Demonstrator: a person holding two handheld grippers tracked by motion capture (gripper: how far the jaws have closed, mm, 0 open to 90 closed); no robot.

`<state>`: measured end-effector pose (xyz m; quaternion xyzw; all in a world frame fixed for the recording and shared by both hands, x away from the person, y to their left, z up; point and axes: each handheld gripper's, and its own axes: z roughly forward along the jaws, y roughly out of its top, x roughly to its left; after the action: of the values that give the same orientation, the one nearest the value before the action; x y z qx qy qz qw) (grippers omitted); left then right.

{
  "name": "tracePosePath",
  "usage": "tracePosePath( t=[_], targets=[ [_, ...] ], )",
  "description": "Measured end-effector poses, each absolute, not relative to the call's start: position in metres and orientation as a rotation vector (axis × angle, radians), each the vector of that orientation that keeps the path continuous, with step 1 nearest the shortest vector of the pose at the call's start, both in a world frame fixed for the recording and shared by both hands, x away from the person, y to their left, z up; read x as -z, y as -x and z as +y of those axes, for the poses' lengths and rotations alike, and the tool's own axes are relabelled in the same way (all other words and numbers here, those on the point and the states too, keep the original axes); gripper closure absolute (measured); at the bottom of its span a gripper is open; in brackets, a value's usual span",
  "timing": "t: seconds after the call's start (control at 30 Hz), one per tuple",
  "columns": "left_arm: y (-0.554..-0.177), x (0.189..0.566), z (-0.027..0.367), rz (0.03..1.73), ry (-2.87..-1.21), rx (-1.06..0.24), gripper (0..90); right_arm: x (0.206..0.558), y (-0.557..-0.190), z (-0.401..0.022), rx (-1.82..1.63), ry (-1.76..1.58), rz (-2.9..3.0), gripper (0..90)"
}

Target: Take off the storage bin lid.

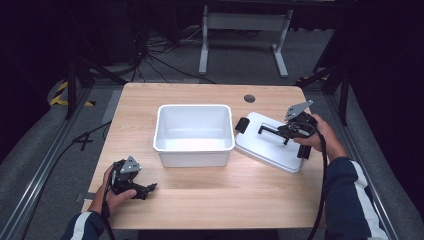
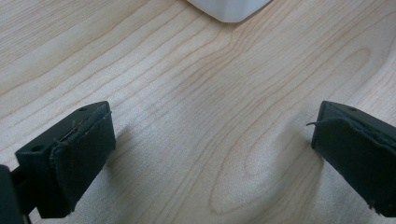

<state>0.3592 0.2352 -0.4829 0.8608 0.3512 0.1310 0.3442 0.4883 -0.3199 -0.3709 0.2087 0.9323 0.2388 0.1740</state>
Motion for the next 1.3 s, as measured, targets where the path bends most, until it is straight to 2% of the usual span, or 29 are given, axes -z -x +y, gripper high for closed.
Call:
tracePosePath(
  t=[0.47,0.7,0.8,0.93,1.3],
  targets=[
    [-0.359,0.483,0.235,0.911,-2.237,-0.341,0.1,0.365,-0.482,-0.323,-0.737,-0.643,2.623,71.9],
    [-0.359,0.483,0.235,0.912,-2.236,-0.341,0.1,0.361,-0.474,-0.325,-0.751,-0.674,2.601,64.0],
    [-0.359,0.483,0.235,0.912,-2.236,-0.341,0.1,0.359,-0.464,-0.326,-0.76,-0.696,2.587,56.0],
    [-0.359,0.483,0.235,0.912,-2.236,-0.341,0.1,0.358,-0.453,-0.331,-0.789,-0.731,2.549,51.3],
    [-0.359,0.483,0.235,0.912,-2.236,-0.34,0.1,0.361,-0.422,-0.344,-0.83,-0.79,2.474,44.0]
  ],
)
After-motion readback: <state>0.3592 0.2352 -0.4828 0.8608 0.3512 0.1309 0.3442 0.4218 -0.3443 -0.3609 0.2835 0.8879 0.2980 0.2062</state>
